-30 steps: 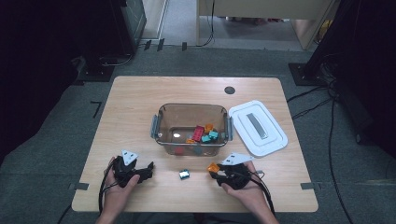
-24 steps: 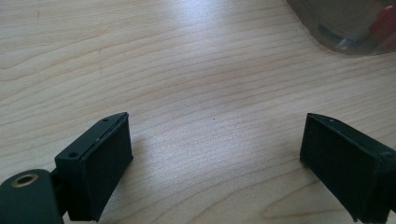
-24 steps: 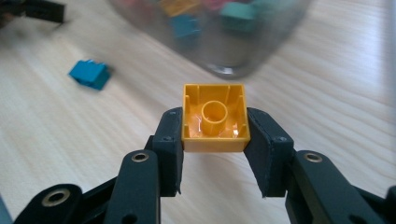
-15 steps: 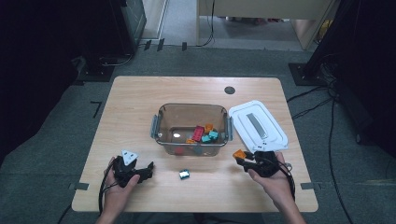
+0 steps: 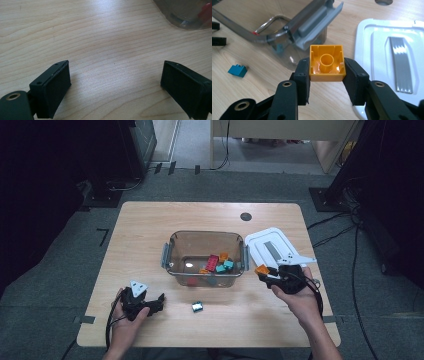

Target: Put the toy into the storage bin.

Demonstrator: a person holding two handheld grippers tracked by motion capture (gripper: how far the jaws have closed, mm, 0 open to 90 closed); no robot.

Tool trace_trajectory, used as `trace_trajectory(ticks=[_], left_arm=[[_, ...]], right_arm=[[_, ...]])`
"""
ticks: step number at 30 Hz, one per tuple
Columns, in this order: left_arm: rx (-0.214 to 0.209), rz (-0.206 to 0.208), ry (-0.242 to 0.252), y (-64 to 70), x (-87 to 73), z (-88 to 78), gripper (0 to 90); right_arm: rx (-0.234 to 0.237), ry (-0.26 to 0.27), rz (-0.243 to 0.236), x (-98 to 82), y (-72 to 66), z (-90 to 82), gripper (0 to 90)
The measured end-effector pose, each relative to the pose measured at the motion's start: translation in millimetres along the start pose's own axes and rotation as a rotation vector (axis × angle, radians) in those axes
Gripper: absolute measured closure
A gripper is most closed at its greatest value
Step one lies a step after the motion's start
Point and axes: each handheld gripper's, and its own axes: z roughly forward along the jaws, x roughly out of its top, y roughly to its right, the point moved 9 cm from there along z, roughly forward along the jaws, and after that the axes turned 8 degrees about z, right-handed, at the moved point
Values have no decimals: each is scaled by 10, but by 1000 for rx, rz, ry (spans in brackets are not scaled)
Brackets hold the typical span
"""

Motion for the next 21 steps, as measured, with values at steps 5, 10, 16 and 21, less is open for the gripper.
trace_trajectory(ticks=[5,10,16,21], left_arm=[[0,0,0,0,0,0,88],[1,1,1,-1,1,0,88],[1,0,1,-1,1,1,88],[0,1,0,-1,0,0,88]], right_arm=[[-11,6,2,138,27,-35,600],[-17,20,4,283,46,-85,600],[-9,53,8,468,-29,-124,600],[10,68,-4,620,-166,-87,600]])
